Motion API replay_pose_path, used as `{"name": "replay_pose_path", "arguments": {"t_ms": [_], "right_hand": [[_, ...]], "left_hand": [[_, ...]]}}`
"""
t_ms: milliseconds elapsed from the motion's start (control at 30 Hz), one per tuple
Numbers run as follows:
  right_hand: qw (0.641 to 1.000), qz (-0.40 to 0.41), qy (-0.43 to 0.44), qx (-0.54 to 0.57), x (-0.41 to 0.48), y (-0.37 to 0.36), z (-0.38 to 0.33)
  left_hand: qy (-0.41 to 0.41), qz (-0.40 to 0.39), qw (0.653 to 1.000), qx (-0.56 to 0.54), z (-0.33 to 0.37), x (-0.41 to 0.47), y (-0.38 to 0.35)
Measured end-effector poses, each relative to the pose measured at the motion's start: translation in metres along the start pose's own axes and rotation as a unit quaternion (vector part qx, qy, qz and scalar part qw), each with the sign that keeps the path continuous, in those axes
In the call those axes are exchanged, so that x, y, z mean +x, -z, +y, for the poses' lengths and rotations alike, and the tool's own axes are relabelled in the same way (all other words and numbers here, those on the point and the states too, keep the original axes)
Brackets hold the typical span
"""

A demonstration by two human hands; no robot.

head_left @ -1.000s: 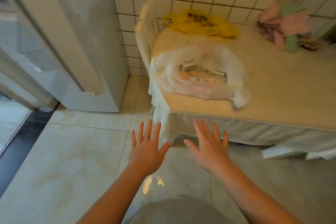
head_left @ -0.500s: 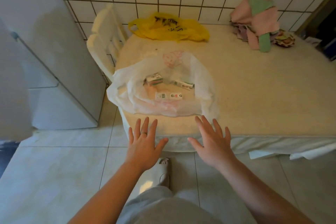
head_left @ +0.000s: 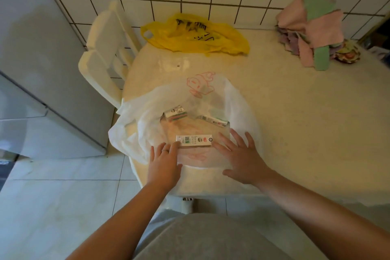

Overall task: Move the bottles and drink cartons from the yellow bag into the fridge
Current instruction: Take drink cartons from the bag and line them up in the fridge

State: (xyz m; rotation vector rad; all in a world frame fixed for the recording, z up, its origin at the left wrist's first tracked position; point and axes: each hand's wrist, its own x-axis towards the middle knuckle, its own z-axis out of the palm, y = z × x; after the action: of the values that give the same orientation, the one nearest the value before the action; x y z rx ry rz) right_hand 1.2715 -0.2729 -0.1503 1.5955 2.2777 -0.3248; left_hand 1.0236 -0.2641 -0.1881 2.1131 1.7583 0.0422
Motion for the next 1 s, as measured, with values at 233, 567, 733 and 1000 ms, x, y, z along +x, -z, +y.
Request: {"name": "replay_pose_path", "arguments": {"t_ms": [233,567,733,1000], "right_hand": [[0.994,0.073,0.016,-0.085,0.025,-0.015,0.040],[0.994,0.019,-0.092,-0.060,0.021,-0.005,0.091],[0.993,0.022,-0.105,-0.051,0.035,0.006,0.089],[0.987,0.138,-0.085,-0.014,0.082,0.015,0.089]], "left_hand": [[-0.055,0.025,0.998,0.028,-0.006,0.004,-0.012],[-0.067,0.011,0.997,-0.022,0.030,0.015,-0.024],[-0.029,0.009,0.998,-0.046,0.043,0.021,-0.017],[0.067,0.210,0.975,-0.014,0.032,0.061,0.012]]}}
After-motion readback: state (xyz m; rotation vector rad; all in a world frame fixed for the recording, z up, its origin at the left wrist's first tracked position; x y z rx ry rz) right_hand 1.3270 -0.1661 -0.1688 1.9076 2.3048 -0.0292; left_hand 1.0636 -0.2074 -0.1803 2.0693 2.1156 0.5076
